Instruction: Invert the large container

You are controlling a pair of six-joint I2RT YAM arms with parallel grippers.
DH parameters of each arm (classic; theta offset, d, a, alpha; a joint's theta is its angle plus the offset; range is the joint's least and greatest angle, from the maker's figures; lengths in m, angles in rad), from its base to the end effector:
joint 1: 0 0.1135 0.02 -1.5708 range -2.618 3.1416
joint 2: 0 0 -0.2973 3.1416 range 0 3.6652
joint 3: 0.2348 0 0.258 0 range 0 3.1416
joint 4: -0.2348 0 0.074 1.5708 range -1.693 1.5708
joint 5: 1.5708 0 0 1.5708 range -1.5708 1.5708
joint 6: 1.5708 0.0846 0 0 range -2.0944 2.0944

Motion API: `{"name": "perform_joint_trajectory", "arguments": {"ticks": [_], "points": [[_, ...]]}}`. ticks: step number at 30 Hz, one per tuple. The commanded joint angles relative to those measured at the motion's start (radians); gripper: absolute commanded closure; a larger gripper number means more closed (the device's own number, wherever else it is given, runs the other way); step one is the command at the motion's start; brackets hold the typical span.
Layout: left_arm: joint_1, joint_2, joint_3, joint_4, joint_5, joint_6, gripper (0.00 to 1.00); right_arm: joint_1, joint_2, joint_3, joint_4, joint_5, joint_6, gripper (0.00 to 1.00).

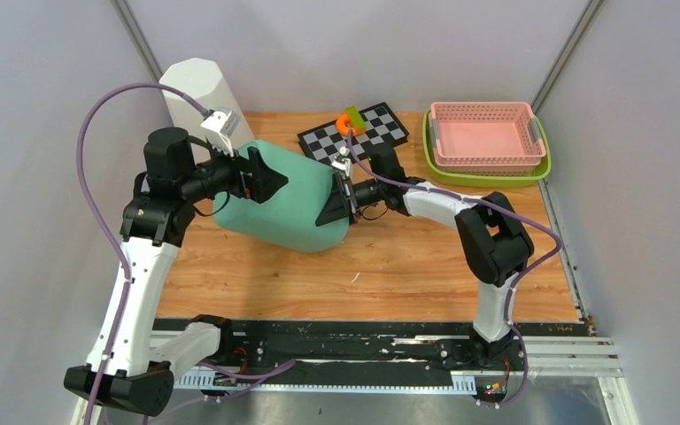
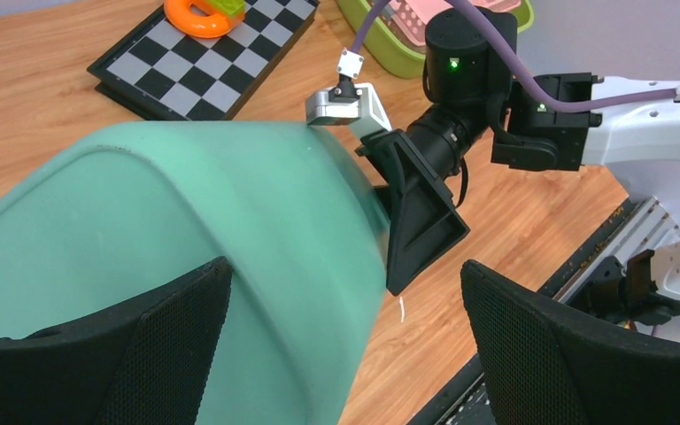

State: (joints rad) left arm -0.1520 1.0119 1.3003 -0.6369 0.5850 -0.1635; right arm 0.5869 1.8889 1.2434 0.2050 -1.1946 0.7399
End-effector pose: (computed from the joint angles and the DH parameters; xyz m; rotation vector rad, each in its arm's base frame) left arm 0.2121 -0.0797 0.4451 0.3883 1.8942 -0.7709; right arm 0.3266 0.3117 0.2481 -0.7491 2.1819 1.9624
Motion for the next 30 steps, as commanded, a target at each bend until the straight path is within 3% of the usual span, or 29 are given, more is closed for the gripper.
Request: {"name": "perform_joint_trajectory", "arguments": {"ticks": [1, 14, 30], "points": [[-0.021, 0.005, -0.025, -0.011, 0.055, -0.012, 0.0, 0.041, 0.005, 0.012, 0.117, -0.062, 0.016, 0.11], [-0.021, 0.031, -0.083, 0.052, 0.048, -0.02, 0.0, -0.009, 0.046, 0.01, 0.053, -0.045, -0.032, 0.06], [-0.021, 0.063, -0.143, 0.125, 0.08, -0.04, 0.0, -0.04, 0.058, 0.052, -0.184, 0.006, -0.199, 0.04]]}}
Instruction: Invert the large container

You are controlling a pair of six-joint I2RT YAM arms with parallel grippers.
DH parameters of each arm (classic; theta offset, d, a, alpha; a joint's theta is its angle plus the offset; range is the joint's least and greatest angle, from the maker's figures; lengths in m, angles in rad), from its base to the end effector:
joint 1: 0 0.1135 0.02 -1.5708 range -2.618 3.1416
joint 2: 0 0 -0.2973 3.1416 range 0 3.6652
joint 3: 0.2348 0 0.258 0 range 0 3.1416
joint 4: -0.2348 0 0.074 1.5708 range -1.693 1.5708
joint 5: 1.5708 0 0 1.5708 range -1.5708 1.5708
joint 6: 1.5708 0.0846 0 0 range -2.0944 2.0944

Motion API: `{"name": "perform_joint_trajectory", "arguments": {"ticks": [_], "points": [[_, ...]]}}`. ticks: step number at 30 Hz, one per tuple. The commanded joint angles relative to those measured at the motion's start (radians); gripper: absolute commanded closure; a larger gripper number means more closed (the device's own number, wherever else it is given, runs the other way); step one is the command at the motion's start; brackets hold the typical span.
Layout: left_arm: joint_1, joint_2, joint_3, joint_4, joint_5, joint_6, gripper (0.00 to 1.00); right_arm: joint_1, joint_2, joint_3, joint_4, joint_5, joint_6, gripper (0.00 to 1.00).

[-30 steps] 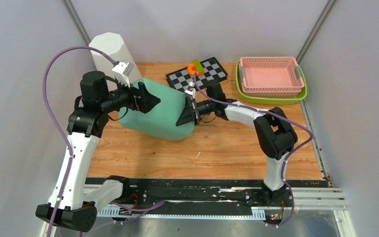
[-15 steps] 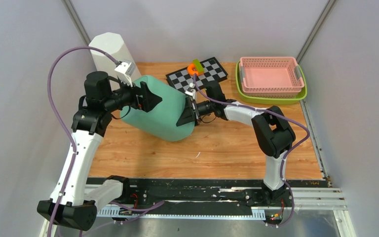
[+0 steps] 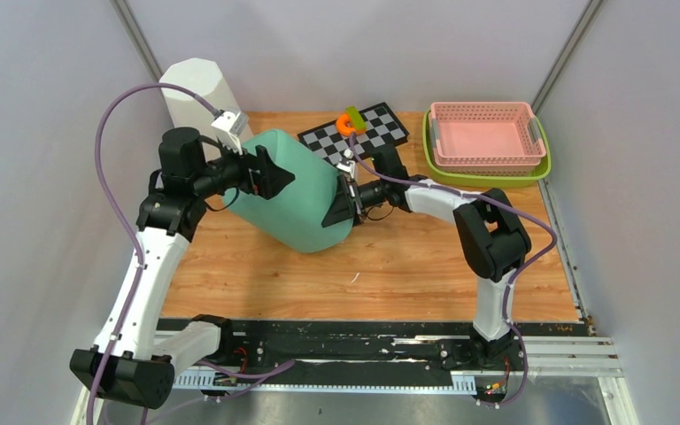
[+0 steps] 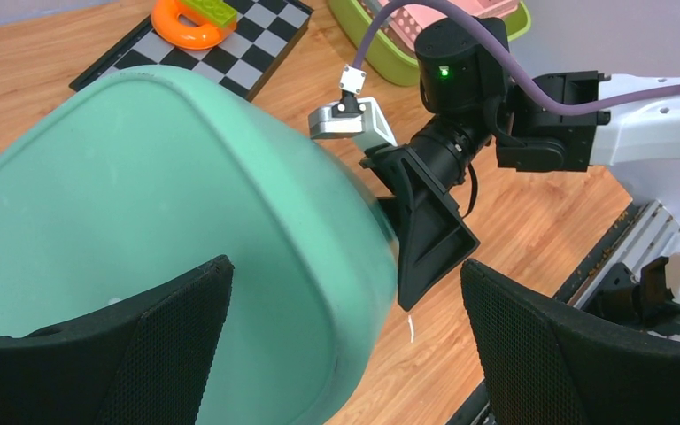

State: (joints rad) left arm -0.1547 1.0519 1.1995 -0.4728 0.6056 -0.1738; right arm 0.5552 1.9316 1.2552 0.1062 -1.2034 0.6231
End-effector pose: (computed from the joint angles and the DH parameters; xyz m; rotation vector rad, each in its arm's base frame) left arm 0.2376 -0.0858 0.4221 0.4011 1.8710 -0.7947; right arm 0.3375 0.3022 0.2250 -0.7503 2.2258 1.9234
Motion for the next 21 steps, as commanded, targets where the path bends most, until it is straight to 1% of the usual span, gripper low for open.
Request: {"name": "perform_joint_trajectory", "arguments": {"ticks": [1, 11, 21], "points": [[-0.019, 0.025, -0.047, -0.034, 0.063, -0.031, 0.0, -0.011, 0.011, 0.042, -0.097, 0.018, -0.092, 0.03], [-0.019, 0.067, -0.075, 0.009, 0.089, -0.038, 0.0, -0.037, -0.023, 0.046, -0.191, 0.042, -0.164, 0.03], [-0.019, 0.088, -0.102, 0.043, 0.097, -0.047, 0.0, -0.054, -0.045, 0.045, -0.216, 0.023, -0.189, 0.02]]}}
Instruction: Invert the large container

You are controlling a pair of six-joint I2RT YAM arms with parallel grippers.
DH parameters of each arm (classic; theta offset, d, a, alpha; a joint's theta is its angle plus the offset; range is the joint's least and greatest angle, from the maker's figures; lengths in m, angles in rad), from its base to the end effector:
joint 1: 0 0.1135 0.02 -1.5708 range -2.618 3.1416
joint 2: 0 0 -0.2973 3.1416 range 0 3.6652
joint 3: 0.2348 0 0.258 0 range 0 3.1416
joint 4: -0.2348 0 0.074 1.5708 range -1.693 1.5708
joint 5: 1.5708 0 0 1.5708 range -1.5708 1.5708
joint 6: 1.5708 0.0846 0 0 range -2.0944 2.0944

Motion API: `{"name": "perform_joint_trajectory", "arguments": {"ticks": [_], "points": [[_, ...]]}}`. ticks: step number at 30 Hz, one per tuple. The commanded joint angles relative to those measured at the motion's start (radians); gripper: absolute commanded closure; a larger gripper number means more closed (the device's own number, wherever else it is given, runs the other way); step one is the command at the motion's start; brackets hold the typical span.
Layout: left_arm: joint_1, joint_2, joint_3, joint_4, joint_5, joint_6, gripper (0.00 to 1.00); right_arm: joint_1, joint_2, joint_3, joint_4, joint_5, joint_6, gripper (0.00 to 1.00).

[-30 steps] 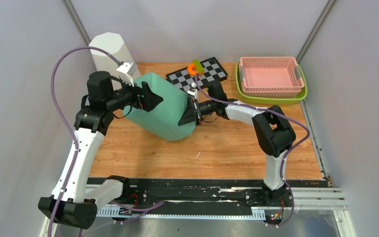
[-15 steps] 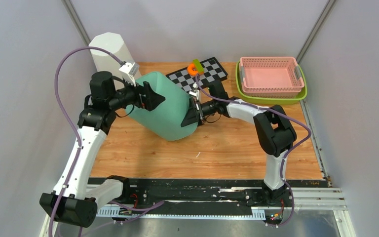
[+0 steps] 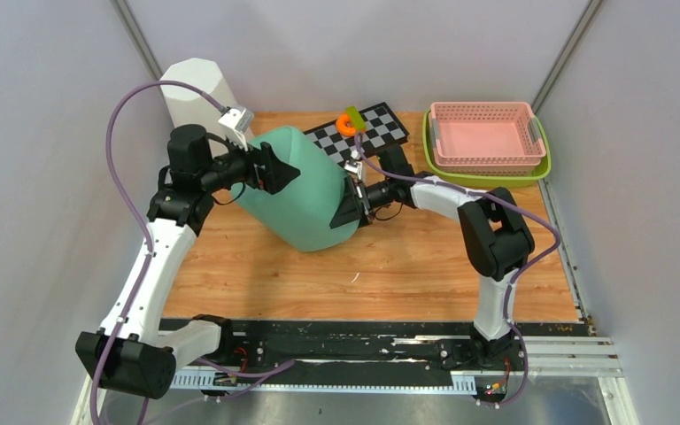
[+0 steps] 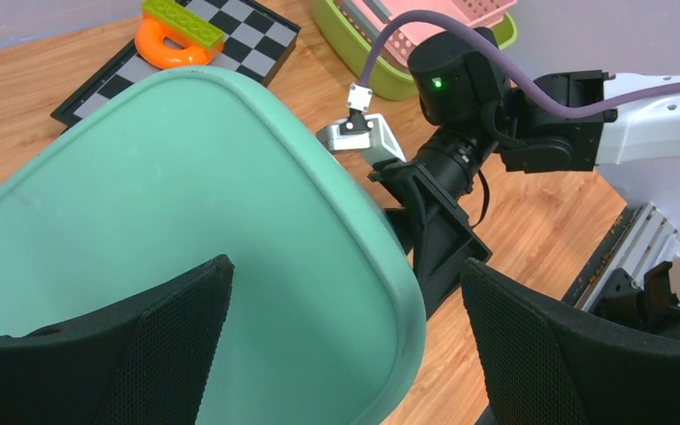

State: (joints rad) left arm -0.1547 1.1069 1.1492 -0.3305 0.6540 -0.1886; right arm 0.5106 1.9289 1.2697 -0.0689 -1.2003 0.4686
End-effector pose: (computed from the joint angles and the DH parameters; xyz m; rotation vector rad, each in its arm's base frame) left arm 0.2593 -0.0925 0.4098 0.4309 1.8315 -0.8421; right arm 0.3431 0.2826 0.2161 -0.7489 2.2705 1.8622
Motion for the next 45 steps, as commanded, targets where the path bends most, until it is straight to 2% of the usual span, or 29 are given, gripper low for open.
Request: {"name": "perform_joint_trajectory", "arguments": {"ticks": [1, 6, 14, 23, 31, 39, 45], "points": [[-0.019, 0.032, -0.056, -0.096, 0.049, -0.034, 0.0, -0.012, -0.046, 0.031, -0.041, 0.014, -0.032, 0.02], [-0.019, 0.019, -0.084, -0.072, 0.047, -0.046, 0.0, -0.025, -0.066, 0.013, -0.008, -0.017, -0.007, 0.0], [-0.019, 0.003, -0.114, -0.054, 0.035, -0.05, 0.0, -0.048, -0.062, -0.095, 0.305, -0.049, 0.202, 0.0], [-0.019, 0.004, -0.111, -0.051, 0.04, -0.05, 0.0, -0.071, -0.016, -0.12, 0.283, 0.001, 0.203, 0.0], [-0.02, 0.023, -0.111, -0.038, 0.055, -0.061, 0.0, -0.086, -0.005, -0.196, 0.531, -0.041, 0.378, 0.0], [-0.02, 0.041, -0.099, -0.036, 0.041, -0.061, 0.0, -0.094, -0.019, -0.203, 0.536, -0.041, 0.376, 0.0], [-0.037, 0.076, -0.007, -0.036, 0.009, -0.044, 0.0, -0.098, -0.019, -0.202, 0.496, -0.029, 0.341, 0.0]]}}
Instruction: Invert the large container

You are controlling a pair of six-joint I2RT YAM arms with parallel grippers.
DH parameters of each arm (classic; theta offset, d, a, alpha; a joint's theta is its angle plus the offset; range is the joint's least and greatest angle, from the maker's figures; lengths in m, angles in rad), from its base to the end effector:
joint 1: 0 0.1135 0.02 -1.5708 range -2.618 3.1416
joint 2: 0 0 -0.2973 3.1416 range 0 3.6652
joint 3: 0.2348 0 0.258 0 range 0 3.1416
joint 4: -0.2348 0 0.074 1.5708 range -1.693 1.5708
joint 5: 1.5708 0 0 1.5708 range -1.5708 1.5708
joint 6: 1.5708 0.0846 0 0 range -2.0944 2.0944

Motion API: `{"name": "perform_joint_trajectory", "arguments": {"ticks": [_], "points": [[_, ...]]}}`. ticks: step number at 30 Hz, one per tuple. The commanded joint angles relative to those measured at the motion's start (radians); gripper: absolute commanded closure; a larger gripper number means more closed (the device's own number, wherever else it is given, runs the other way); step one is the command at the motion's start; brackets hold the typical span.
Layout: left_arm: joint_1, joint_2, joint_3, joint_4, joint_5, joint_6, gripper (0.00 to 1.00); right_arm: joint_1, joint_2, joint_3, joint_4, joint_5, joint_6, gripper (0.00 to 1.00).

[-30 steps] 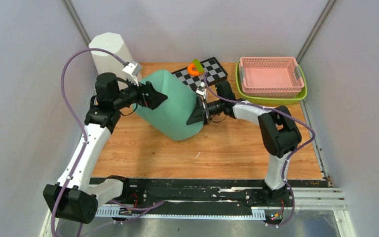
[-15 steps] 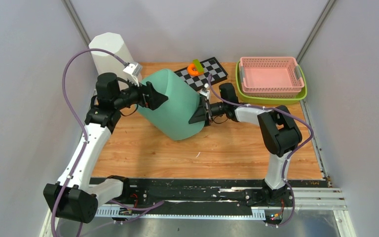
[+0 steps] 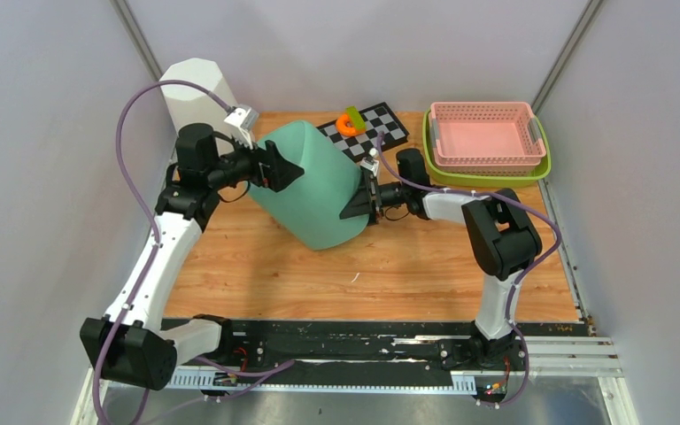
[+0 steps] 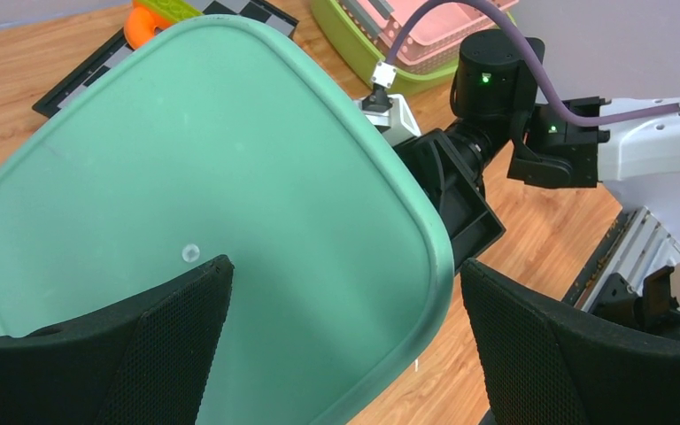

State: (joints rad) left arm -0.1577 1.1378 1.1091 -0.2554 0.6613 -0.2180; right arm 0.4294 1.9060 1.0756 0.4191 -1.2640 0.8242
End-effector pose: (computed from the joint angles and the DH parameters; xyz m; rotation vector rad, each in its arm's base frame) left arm 0.2712 -0.0957 0.3967 0.4140 1.8364 -0.8700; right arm 0.3507 0.2493 0.2097 -0.5571 2.1850 1.9867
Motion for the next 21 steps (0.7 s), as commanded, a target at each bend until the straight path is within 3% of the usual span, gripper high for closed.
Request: {"name": "perform_joint_trajectory", "arguments": {"ticks": [1, 11, 14, 21], "points": [[-0.044, 0.052, 0.045, -0.112, -0.013, -0.006, 0.0, -0.017, 0.006, -0.008, 0.008, 0.035, -0.018, 0.0], [-0.125, 0.147, 0.152, -0.153, -0.144, 0.049, 0.0, -0.017, 0.012, -0.006, -0.016, 0.042, -0.042, 0.0], [-0.142, 0.166, 0.182, -0.188, -0.244, 0.085, 0.0, -0.016, 0.013, -0.006, -0.016, 0.042, -0.045, 0.0], [-0.154, 0.191, 0.154, -0.21, -0.39, 0.106, 0.0, -0.02, 0.001, -0.021, 0.05, 0.026, 0.007, 0.0]]}}
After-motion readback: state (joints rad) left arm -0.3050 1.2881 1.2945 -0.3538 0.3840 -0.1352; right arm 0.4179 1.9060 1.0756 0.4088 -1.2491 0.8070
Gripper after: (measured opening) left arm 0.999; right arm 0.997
